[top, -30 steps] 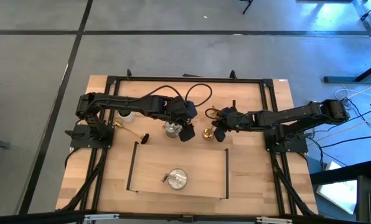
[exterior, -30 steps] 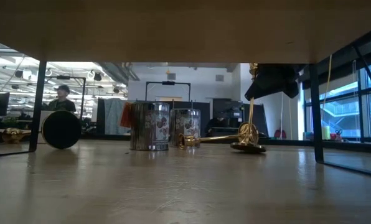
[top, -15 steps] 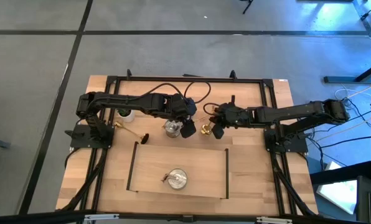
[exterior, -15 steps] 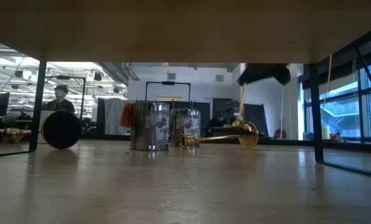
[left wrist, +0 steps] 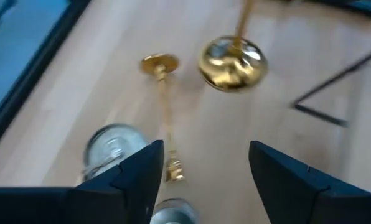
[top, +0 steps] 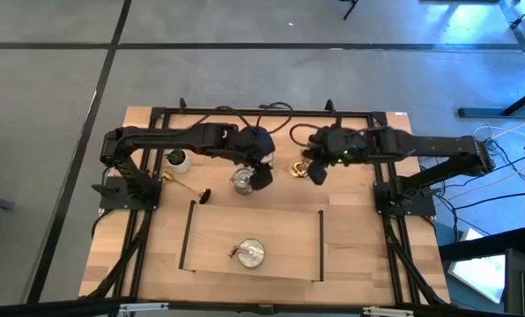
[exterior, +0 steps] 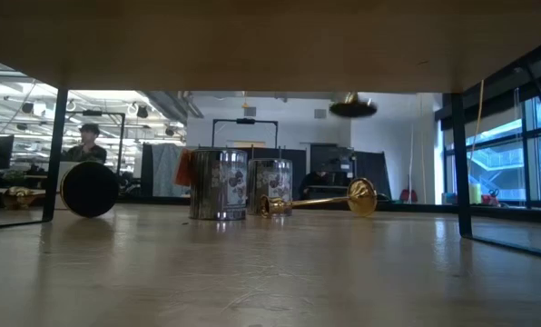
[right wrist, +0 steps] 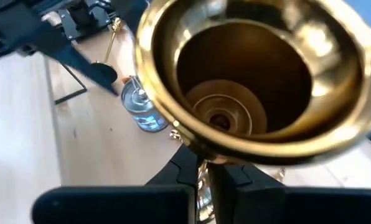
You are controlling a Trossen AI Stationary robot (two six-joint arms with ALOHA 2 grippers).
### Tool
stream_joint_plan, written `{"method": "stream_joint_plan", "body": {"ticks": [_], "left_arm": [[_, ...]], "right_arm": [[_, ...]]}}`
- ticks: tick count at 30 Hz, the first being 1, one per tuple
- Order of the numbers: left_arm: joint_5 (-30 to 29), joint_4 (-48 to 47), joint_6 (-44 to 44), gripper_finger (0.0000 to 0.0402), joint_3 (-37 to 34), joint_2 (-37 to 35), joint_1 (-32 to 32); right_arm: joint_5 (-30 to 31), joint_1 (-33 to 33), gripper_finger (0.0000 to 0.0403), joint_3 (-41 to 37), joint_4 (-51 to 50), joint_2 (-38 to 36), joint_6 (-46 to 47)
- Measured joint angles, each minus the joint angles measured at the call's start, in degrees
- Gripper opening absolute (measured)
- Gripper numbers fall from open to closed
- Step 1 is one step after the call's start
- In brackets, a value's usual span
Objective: Pick & Place candle stick holders
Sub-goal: Put the bottom right gold candle holder on the shelf
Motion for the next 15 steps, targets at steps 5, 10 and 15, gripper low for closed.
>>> {"method": "stream_joint_plan", "body": {"ticks": [5,10,15], "left_arm": [[10.3,6.5,1.9,0.0226,0.0,-0.8,0.1],[18.2,15.8,3.9,0.0226,0.0,-0.8,0.1],[22.0,20.2,6.2,0.0227,0.0,-1.1,0.1]], "right_arm": [[-0.2,1.9,0.0015,9.0,-8.8,0.0,5.7],[-0.2,6.3,0.0015,15.7,-9.5,0.0,11.3],[-0.1,10.8,0.0015,18.4,-9.6,-0.1,20.1]]}}
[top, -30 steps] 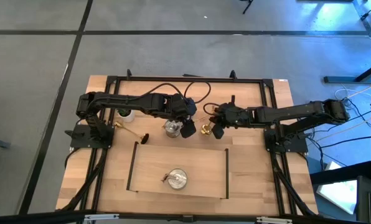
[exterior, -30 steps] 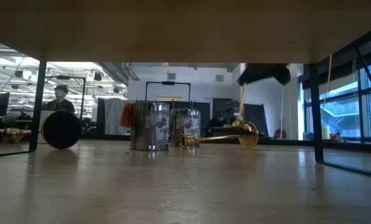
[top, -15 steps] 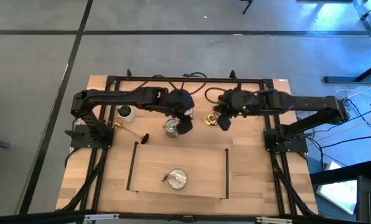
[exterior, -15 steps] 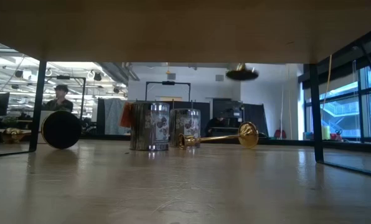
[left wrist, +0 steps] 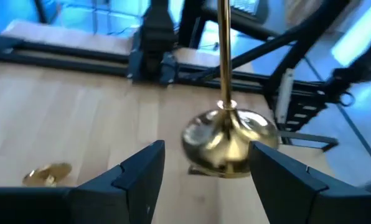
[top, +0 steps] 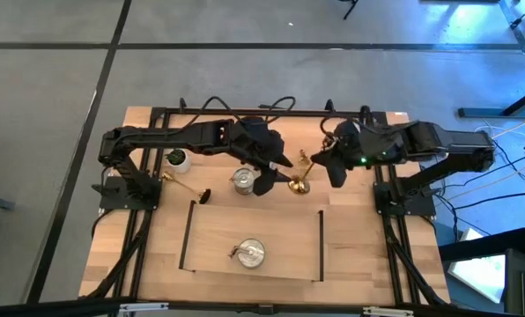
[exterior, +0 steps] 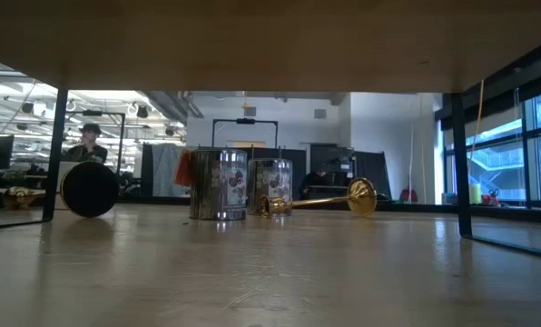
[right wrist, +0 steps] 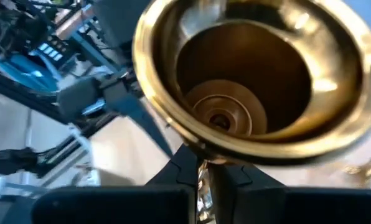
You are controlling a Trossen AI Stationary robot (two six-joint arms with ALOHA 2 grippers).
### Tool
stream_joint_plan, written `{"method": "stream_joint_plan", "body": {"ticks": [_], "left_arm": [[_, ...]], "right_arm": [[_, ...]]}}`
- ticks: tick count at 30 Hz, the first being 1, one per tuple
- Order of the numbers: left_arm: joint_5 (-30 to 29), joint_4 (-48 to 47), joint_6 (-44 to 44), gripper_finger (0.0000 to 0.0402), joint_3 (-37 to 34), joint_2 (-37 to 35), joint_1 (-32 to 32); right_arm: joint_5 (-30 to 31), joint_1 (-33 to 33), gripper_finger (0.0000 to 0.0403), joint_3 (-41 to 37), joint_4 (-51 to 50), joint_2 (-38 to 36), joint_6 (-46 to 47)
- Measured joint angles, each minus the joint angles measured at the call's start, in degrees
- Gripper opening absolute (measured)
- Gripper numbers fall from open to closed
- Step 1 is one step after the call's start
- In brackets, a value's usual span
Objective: Pick & Place candle stick holders
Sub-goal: Put the bottom right gold candle holder on the shelf
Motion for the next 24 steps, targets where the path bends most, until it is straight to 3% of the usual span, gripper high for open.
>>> {"method": "stream_joint_plan", "body": {"ticks": [5,12,24], "left_arm": [[1.9,2.3,2.3,0.0228,0.0,-1.0,0.0],[13.1,7.9,-2.8,0.0228,0.0,1.4,-0.2],[12.4,10.3,-4.5,0.0228,0.0,2.7,-0.7]], "right_arm": [[2.7,4.9,0.0015,0.0,-3.3,1.1,6.1],[7.7,7.5,0.0015,0.0,-3.6,5.9,9.0],[9.9,8.8,0.0015,0.0,-1.5,8.7,9.0]]}}
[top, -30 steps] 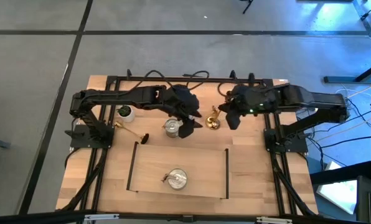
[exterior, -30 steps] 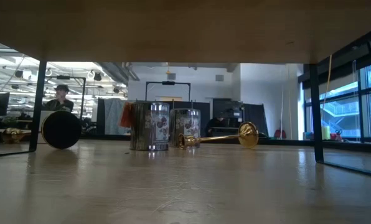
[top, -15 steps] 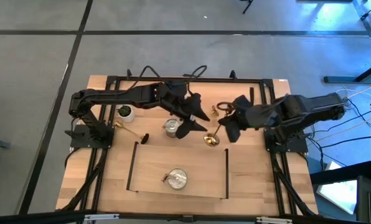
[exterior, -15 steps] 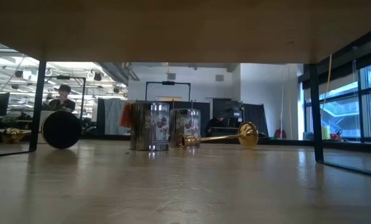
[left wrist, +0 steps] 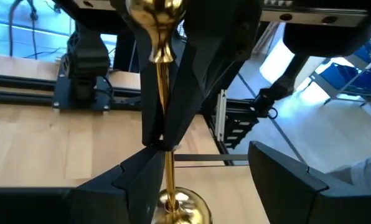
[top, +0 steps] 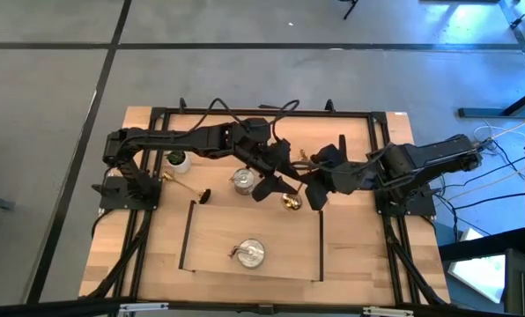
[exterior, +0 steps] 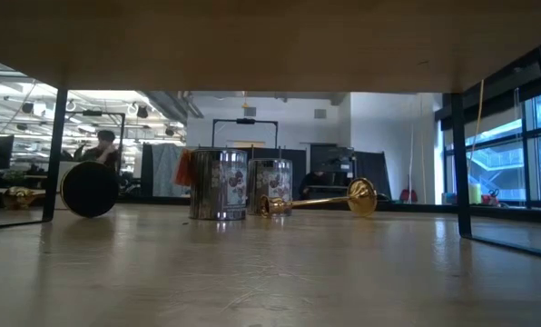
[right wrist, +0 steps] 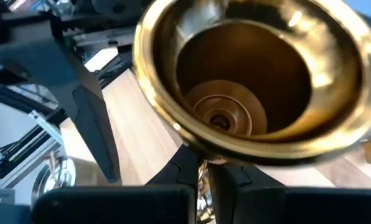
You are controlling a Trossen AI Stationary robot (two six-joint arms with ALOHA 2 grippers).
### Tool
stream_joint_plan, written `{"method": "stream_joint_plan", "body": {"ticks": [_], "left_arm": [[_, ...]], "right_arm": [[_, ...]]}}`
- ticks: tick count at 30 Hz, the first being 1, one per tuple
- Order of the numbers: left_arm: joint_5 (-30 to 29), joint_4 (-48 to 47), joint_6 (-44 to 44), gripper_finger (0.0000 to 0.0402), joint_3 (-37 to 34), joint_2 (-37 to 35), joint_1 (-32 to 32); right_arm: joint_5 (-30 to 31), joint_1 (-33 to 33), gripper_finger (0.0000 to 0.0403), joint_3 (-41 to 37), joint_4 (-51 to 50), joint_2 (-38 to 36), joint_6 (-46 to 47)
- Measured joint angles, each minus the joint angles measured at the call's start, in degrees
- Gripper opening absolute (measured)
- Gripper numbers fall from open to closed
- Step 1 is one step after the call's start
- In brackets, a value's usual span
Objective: Pick & Place candle stick holders
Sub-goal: Put the bottom right gold candle holder on the shelf
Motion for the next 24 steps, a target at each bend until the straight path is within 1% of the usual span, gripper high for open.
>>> {"method": "stream_joint_plan", "body": {"ticks": [3,5,7,10,12,14,17,24], "left_arm": [[-0.8,0.0,0.0,0.0228,0.0,0.0,0.1],[-1.5,0.4,-0.3,0.0228,0.0,0.6,0.2],[-1.8,0.5,-1.4,0.0227,0.0,1.2,0.3],[-1.9,3.0,-2.7,0.0219,0.1,2.4,0.1],[-1.8,2.8,-3.3,0.0211,0.0,2.6,-0.1],[-1.7,4.3,-3.1,0.0200,0.0,2.8,-0.3],[-1.5,4.0,-3.2,0.0179,0.0,3.0,-0.4],[-1.2,3.8,-2.8,0.0117,0.0,3.0,-0.4]], "right_arm": [[1.6,0.5,0.0015,1.1,-0.3,0.0,-0.1],[1.9,0.7,0.0015,1.9,1.2,0.0,-0.1],[2.0,0.7,0.0015,2.4,0.5,0.0,-0.5],[2.2,0.8,0.0015,2.7,1.3,0.0,-1.0],[2.5,0.8,0.0015,2.7,0.7,0.0,-1.1],[2.5,1.0,0.0015,2.7,0.5,0.0,-1.1],[2.5,1.0,0.0015,2.7,0.4,0.0,-1.1],[3.3,1.0,0.0015,2.7,-0.1,0.0,-1.1]]}}
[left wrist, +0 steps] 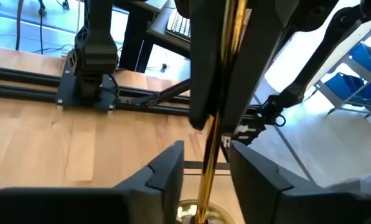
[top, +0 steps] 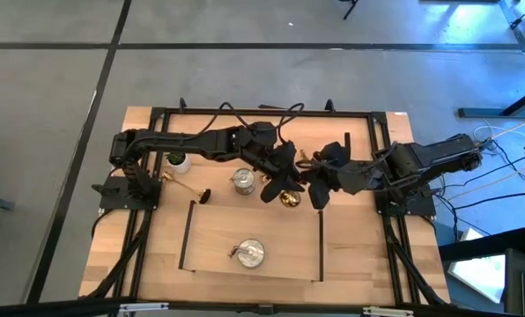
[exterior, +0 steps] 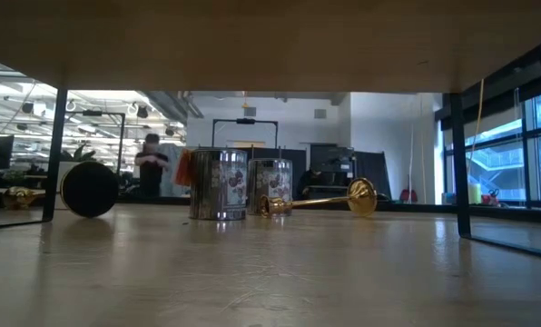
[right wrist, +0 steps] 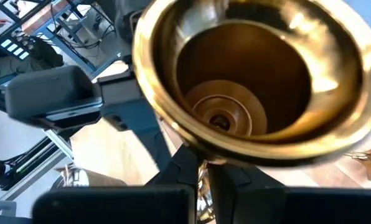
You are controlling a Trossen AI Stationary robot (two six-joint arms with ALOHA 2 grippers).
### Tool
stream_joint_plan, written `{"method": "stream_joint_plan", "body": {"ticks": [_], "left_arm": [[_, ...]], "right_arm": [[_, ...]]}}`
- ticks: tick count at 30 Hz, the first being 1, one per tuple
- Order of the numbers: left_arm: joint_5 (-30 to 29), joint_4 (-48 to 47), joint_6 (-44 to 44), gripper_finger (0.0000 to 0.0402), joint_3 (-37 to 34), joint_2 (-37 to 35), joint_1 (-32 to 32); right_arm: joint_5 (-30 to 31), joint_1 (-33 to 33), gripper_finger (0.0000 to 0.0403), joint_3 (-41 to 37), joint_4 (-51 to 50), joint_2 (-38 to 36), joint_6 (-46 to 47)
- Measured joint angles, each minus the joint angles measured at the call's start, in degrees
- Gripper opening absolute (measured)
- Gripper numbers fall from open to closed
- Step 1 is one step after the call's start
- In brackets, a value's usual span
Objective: Pick & Place candle stick holders
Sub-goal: Put the bottom right gold candle holder on the shelf
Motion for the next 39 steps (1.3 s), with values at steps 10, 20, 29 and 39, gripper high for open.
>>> {"method": "stream_joint_plan", "body": {"ticks": [10,20,29,39], "left_arm": [[0.2,-0.6,-0.9,0.0014,0.0,0.0,-0.3],[-0.5,-2.5,-0.8,0.0013,-0.1,-1.9,-0.6],[-1.7,-6.8,1.3,0.0013,-0.1,-8.5,0.8],[-14.4,-4.5,-1.8,0.0013,-0.1,-11.5,-5.1]], "right_arm": [[-1.1,0.4,0.0056,0.0,-0.1,0.0,-1.9],[-2.7,2.6,0.0149,0.0,0.1,0.0,-2.0],[-14.9,6.5,0.0155,0.0,0.3,0.0,-0.8],[-5.6,13.5,0.0134,0.0,-1.4,0.0,1.2]]}}
